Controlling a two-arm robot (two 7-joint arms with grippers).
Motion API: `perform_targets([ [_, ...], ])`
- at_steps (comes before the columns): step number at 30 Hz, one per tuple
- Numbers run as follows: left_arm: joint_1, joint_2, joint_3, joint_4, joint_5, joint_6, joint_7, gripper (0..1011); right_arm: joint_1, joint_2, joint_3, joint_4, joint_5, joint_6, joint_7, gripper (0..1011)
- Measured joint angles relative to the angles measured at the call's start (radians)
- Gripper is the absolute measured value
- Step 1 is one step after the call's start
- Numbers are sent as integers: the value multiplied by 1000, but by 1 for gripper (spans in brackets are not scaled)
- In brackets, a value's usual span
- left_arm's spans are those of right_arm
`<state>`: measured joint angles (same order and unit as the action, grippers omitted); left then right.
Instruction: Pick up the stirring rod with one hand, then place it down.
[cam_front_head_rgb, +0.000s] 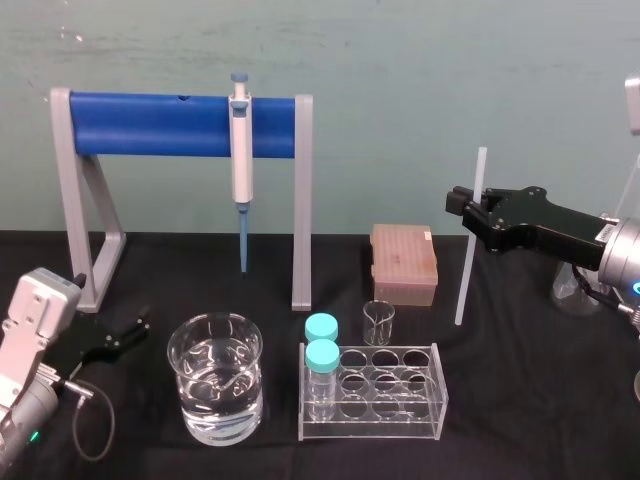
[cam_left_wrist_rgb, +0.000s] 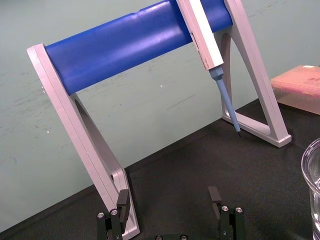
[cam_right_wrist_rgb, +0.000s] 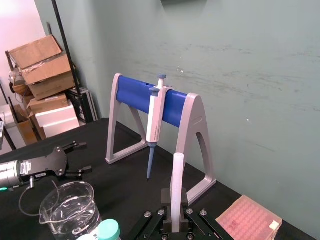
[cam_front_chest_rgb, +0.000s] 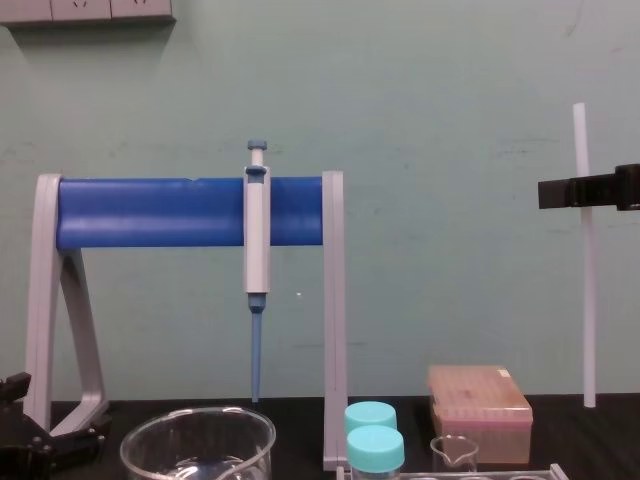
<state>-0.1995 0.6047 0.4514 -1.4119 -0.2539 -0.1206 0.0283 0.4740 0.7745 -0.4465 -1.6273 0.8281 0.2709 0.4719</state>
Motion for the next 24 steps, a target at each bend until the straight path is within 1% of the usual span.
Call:
perform_targets([
  [24,0,0,0,0,0,0,0,1005,0,0,0,0,0,0,0,75],
])
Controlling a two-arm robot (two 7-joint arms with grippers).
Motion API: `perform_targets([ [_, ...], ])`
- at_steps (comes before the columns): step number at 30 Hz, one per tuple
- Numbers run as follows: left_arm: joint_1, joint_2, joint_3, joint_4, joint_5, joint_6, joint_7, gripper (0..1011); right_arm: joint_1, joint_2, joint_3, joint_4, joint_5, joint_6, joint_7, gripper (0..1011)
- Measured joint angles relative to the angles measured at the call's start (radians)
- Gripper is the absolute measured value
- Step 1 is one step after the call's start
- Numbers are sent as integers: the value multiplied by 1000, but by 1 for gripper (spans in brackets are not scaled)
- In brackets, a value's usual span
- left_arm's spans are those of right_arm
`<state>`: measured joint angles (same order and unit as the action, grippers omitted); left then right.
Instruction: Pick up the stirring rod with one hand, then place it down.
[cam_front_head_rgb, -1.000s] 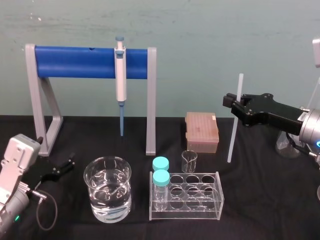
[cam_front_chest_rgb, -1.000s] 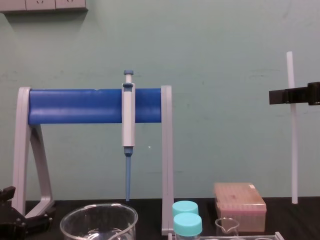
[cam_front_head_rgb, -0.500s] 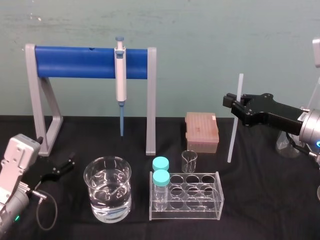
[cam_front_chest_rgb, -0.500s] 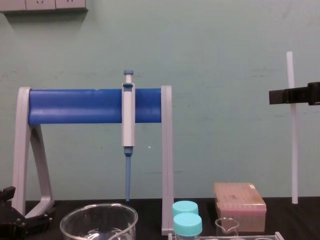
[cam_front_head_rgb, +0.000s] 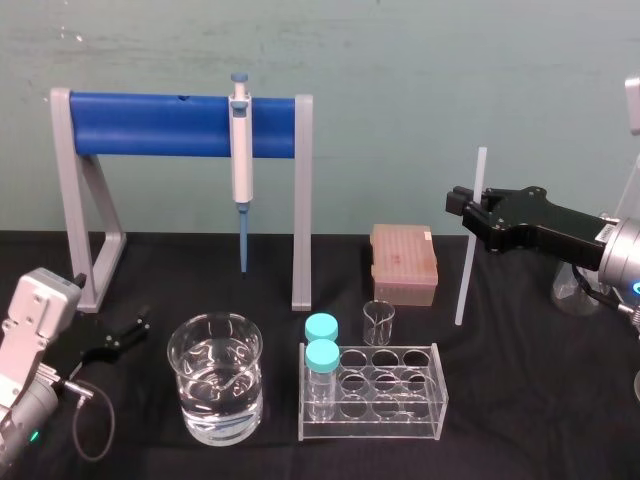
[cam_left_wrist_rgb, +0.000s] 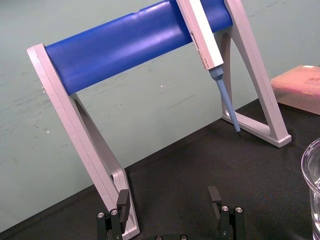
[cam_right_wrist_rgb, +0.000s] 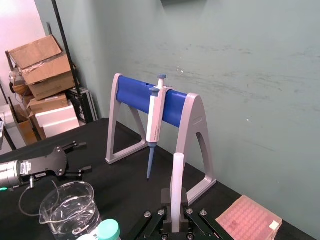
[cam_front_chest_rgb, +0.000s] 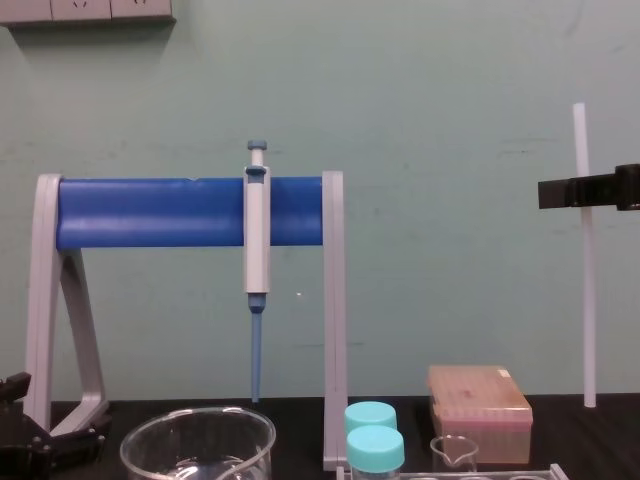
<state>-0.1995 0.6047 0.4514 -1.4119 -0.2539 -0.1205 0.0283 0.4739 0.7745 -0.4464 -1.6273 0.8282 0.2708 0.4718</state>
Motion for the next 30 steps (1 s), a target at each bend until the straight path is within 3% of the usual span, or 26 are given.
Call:
perform_targets([
  [20,0,0,0,0,0,0,0,1005,0,0,1,0,0,0,0,75],
  [30,0,0,0,0,0,0,0,1005,9,-26,-8,1,-29,-14,15,75],
])
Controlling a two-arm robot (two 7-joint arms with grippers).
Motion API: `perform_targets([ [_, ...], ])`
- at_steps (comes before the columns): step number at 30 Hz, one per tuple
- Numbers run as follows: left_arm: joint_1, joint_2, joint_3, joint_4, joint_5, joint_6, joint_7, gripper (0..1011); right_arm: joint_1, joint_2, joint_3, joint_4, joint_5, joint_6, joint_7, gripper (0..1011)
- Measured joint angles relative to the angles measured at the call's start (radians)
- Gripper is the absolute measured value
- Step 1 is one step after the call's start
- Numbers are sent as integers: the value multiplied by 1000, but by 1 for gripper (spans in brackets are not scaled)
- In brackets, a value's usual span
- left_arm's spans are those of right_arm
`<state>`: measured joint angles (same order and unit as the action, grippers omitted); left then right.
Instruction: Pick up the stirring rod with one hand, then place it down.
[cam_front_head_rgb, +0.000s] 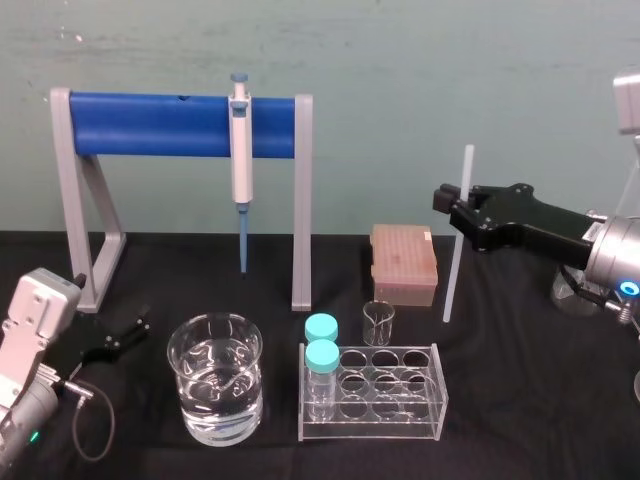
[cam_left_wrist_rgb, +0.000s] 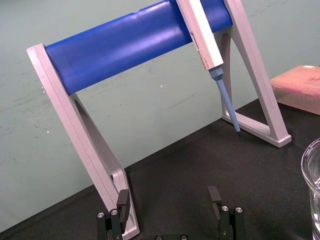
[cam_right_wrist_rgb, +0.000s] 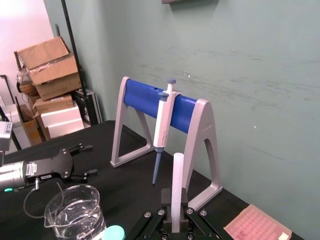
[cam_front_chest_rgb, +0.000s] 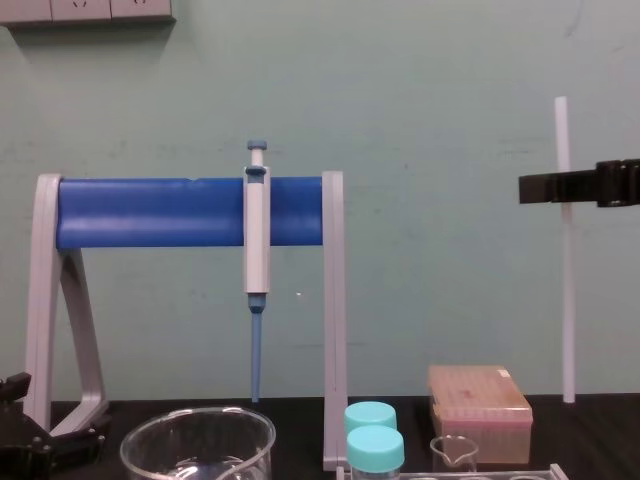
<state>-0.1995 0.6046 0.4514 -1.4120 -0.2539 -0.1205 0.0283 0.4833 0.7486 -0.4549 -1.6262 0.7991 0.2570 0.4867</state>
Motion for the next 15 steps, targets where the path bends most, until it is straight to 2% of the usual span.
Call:
perform_targets([
  [7,0,0,0,0,0,0,0,1005,8,-19,-15,16,-25,0,8,75],
  [15,0,0,0,0,0,0,0,1005,20,-58,-44,68,-56,0,25,75],
])
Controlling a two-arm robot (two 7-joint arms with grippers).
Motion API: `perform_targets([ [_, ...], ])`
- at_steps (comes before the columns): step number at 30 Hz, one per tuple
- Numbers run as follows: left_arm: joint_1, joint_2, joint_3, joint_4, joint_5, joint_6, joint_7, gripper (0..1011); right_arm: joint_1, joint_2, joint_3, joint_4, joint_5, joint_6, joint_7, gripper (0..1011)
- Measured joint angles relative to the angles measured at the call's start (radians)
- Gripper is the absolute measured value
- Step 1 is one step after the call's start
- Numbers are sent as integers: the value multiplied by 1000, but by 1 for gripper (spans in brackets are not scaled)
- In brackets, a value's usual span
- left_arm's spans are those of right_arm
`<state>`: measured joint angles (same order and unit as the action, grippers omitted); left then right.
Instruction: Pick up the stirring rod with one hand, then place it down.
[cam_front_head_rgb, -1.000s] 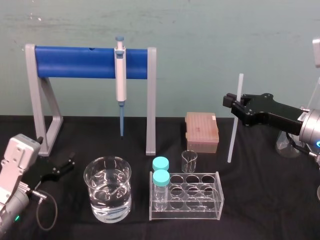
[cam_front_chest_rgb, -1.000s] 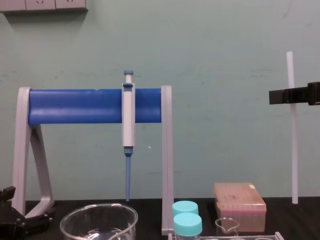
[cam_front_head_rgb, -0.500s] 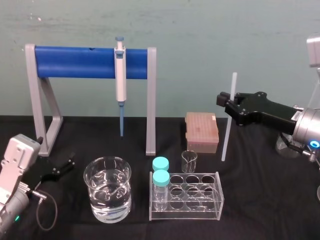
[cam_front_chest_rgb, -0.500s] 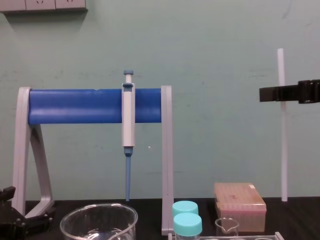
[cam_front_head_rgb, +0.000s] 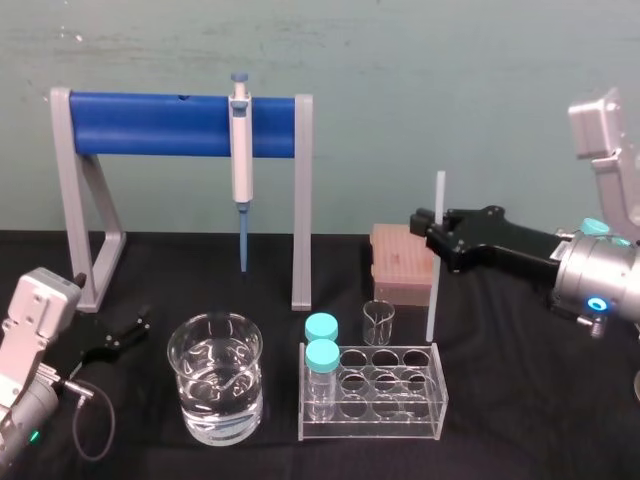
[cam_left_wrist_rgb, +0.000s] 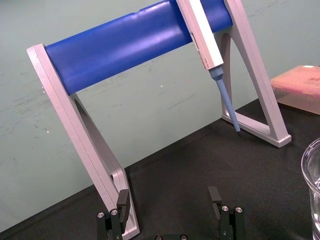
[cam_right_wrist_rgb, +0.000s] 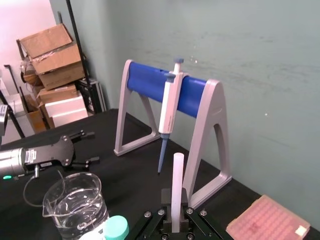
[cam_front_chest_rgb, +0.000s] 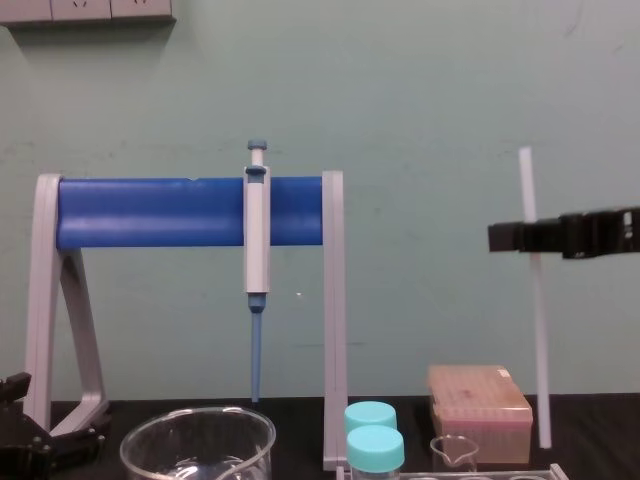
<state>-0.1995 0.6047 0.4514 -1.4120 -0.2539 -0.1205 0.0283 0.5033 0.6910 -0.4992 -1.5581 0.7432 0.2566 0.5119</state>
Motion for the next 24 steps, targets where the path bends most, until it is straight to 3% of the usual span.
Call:
perform_targets([
  [24,0,0,0,0,0,0,0,1005,25,-76,-57,131,-70,11,42,75],
])
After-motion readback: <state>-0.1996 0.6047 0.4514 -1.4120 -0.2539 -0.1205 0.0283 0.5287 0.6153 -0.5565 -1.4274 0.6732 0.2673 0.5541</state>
